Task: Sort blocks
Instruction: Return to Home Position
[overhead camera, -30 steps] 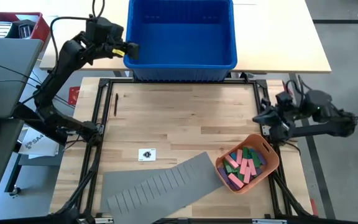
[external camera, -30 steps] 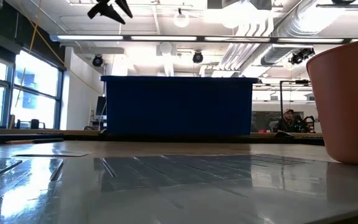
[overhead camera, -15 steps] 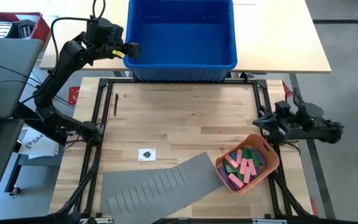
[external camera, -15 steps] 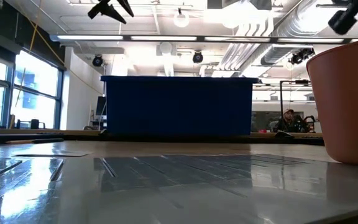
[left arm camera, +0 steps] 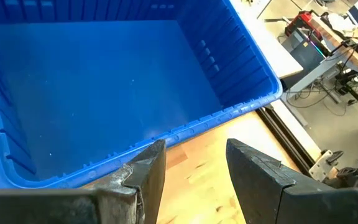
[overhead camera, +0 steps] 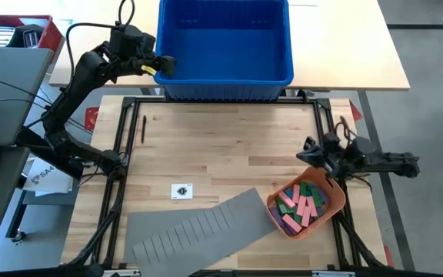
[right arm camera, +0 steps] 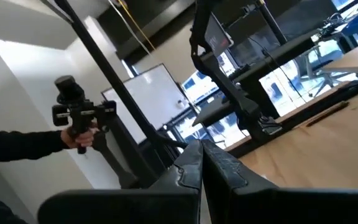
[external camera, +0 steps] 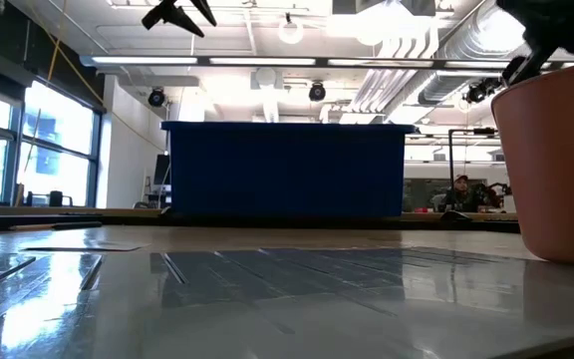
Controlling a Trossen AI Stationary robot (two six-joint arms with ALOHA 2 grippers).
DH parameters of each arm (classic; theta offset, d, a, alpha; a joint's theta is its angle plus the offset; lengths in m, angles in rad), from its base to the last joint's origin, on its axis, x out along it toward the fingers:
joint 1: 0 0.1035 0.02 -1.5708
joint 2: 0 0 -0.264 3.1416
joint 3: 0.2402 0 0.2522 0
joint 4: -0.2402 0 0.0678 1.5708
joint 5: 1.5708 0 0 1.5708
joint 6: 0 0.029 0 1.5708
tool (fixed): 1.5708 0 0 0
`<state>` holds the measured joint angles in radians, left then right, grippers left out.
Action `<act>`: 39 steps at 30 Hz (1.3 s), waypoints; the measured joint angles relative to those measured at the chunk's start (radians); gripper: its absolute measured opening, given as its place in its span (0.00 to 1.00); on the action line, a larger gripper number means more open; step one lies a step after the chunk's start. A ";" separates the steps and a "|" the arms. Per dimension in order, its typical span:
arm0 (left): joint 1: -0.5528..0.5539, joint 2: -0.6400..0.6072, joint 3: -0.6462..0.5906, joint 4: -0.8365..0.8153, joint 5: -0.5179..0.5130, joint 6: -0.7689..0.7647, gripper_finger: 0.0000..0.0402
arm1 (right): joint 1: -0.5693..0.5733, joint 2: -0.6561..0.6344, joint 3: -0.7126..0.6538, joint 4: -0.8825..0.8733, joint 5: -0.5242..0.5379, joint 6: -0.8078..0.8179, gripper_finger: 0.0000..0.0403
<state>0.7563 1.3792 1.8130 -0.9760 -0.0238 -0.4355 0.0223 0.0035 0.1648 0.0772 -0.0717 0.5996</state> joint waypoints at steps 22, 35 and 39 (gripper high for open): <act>0.026 -0.008 0.000 -0.012 0.096 0.260 0.41 | -0.002 0.030 -0.153 -0.069 0.089 0.143 0.00; 0.153 -0.031 -0.074 0.082 0.441 0.406 0.41 | -0.011 0.050 -0.153 -0.065 0.110 0.099 0.00; 0.121 -0.110 -0.279 0.306 0.460 0.309 0.40 | -0.011 0.050 -0.153 -0.065 0.110 0.101 0.00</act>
<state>0.8775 1.2697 1.5336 -0.6696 0.4366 -0.1260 0.0113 0.0536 0.0116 0.0121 0.0380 0.7001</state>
